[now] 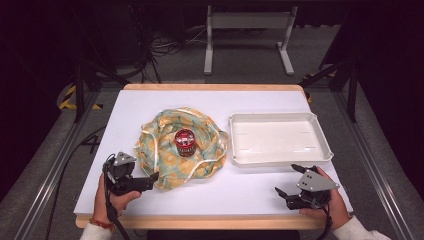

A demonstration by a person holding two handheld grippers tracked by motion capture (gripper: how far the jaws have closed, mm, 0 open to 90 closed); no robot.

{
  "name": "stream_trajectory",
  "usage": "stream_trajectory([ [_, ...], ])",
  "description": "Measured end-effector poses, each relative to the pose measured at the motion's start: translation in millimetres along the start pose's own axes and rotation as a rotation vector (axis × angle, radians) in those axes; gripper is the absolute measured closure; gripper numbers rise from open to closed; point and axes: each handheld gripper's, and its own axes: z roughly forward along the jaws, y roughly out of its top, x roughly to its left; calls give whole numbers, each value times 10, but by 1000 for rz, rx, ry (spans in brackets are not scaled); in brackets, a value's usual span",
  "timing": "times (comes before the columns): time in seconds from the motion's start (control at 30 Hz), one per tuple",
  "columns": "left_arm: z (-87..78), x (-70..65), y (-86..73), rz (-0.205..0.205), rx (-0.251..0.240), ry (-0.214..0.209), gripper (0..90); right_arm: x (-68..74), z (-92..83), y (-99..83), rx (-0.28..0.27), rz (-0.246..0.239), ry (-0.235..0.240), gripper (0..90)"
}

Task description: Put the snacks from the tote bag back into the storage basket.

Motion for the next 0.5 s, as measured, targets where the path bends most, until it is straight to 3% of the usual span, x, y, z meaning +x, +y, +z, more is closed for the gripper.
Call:
stream_trajectory([
  [0.07, 5, -36, 60, 10, 19, 8, 59, 0, 3, -1, 2, -1, 1, 110],
  [0.3, 20, -180, 263, 24, 25, -6, 58, -2, 16, -6, 8, -2, -1, 110],
  [0.5, 12, -308, 450, 35, 25, 7, 59, 4, 13, -6, 10, -5, 2, 110],
])
